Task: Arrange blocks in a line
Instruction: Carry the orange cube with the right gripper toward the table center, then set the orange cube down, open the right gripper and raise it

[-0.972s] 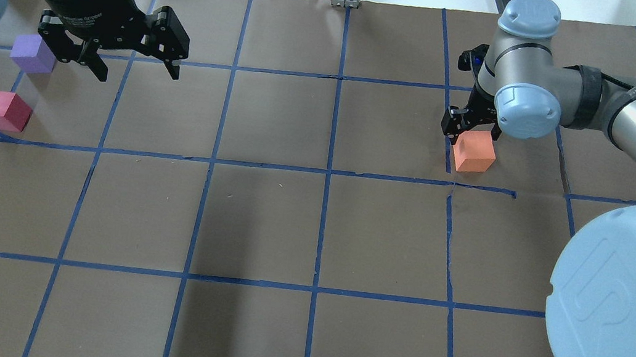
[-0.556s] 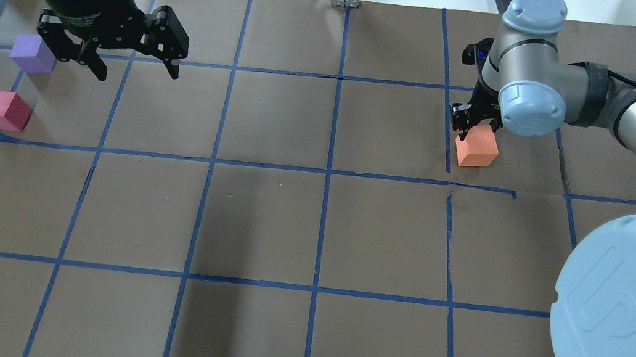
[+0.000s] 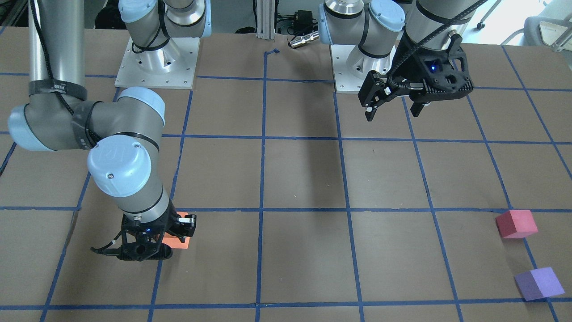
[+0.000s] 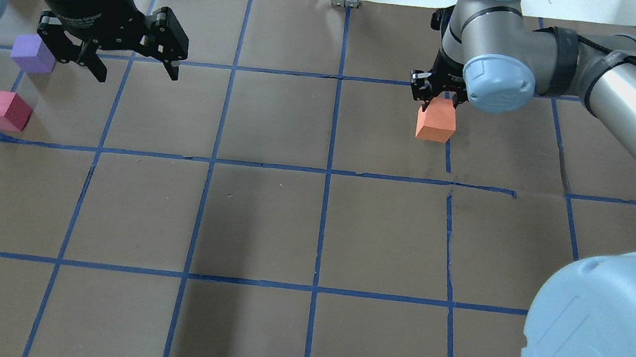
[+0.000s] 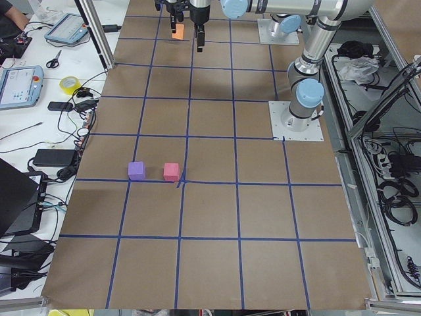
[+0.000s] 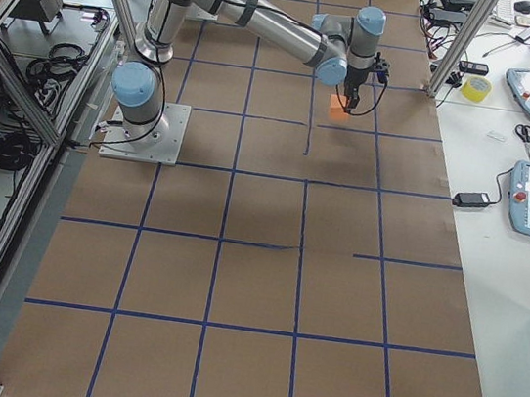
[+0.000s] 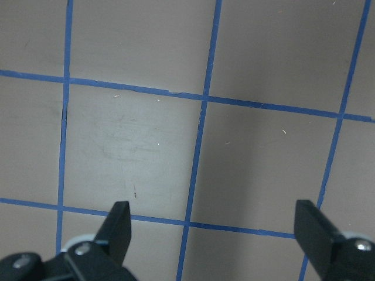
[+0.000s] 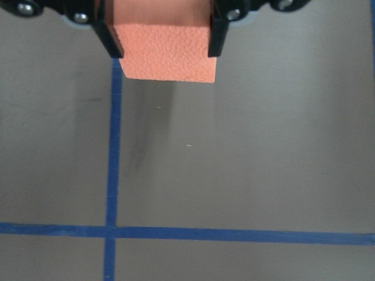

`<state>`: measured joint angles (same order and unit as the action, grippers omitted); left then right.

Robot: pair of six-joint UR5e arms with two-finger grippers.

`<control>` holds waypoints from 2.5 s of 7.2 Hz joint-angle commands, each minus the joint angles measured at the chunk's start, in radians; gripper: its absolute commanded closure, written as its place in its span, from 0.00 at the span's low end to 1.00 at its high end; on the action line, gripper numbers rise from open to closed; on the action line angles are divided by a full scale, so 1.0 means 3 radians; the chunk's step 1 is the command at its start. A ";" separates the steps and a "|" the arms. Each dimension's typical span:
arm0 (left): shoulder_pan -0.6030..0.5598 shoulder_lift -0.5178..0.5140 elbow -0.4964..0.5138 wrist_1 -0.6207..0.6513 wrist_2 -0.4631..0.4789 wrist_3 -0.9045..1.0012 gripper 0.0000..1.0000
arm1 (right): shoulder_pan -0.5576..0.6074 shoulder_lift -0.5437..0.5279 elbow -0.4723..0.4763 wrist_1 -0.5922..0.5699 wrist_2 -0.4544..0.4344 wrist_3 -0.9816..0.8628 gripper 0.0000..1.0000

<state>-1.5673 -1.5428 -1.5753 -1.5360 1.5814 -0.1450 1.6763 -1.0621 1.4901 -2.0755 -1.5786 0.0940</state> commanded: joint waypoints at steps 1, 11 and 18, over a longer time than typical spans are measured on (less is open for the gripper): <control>0.0004 0.0014 0.0000 -0.0024 0.0001 -0.0002 0.00 | 0.0454 0.0337 -0.0424 0.0046 0.0067 0.0767 0.81; 0.0024 -0.0037 0.0026 -0.0290 -0.0030 0.0054 0.00 | 0.0988 0.0672 -0.0605 0.0184 -0.0091 0.1063 0.32; 0.0045 -0.0073 -0.0005 -0.0275 -0.0020 0.0054 0.00 | 0.0408 0.0147 -0.0692 0.0458 0.0295 0.0495 0.00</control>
<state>-1.5560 -1.5572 -1.5738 -1.6213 1.5759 -0.1289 1.8824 -0.9501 1.2863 -1.9891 -1.5485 0.2674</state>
